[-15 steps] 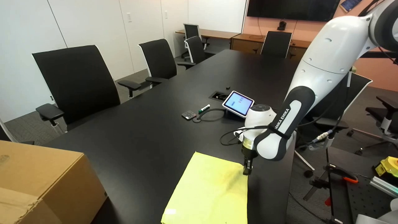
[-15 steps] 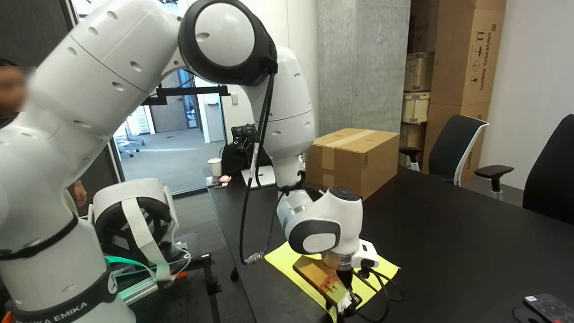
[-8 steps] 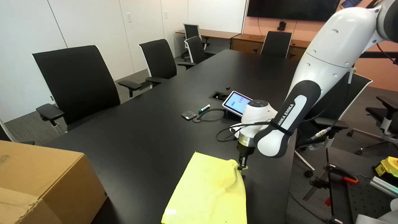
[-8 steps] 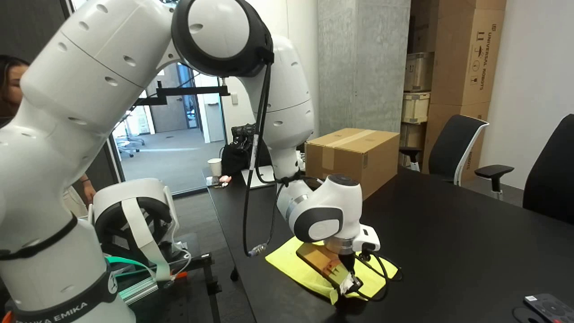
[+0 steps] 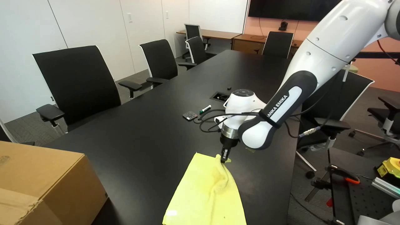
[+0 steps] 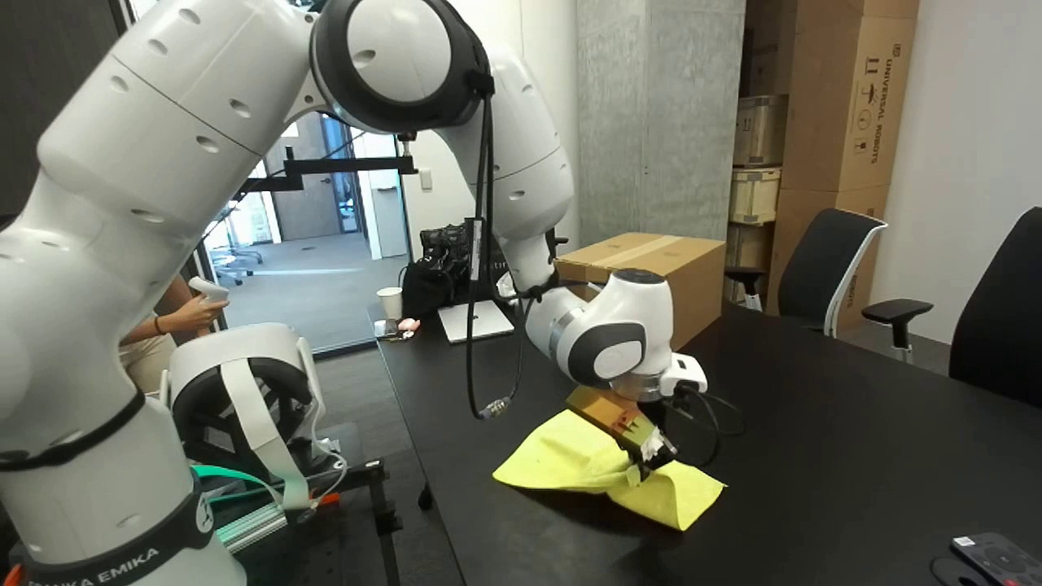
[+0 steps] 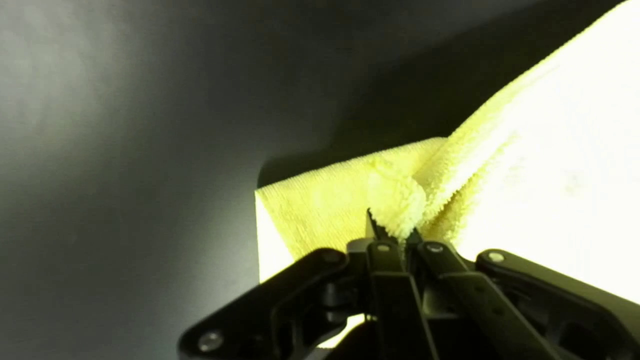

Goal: Fold the yellow cloth on the table

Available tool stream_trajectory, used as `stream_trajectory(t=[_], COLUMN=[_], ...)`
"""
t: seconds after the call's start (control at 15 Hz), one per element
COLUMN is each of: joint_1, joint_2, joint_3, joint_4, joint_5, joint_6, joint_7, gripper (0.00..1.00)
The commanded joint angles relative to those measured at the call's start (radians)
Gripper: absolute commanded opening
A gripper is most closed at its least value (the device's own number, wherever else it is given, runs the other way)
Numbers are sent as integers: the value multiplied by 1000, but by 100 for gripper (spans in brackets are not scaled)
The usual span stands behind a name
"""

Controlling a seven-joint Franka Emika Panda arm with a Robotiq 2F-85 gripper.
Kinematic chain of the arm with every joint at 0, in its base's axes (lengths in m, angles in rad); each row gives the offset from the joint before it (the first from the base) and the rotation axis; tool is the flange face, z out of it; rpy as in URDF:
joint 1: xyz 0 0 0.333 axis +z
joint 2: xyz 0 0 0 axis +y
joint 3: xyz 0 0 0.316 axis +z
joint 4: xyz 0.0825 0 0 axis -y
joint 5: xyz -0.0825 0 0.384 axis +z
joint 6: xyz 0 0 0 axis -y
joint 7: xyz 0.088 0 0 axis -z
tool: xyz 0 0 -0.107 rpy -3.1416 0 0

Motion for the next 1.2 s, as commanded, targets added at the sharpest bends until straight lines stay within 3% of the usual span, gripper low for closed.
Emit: stream_trajectory(t=[0.0,0.33,0.4,0.47,0.73,1.07,1.13], joint_1=[30,92,103,107,114,128,139], joint_2=[95,238,266,294,334,263,237], joint_3=[16,-16,-27,-35,-57,-60,-63], joint_4=[212,482,531,579,671,611,567], joint_5=[0,-4,-2,3,4,10,9], joint_6=[-109,-239,-253,-270,-307,-332,-333], joint_7=[59,150,180,205,271,330,351], gripper=[5,7,31,32,62,99,100])
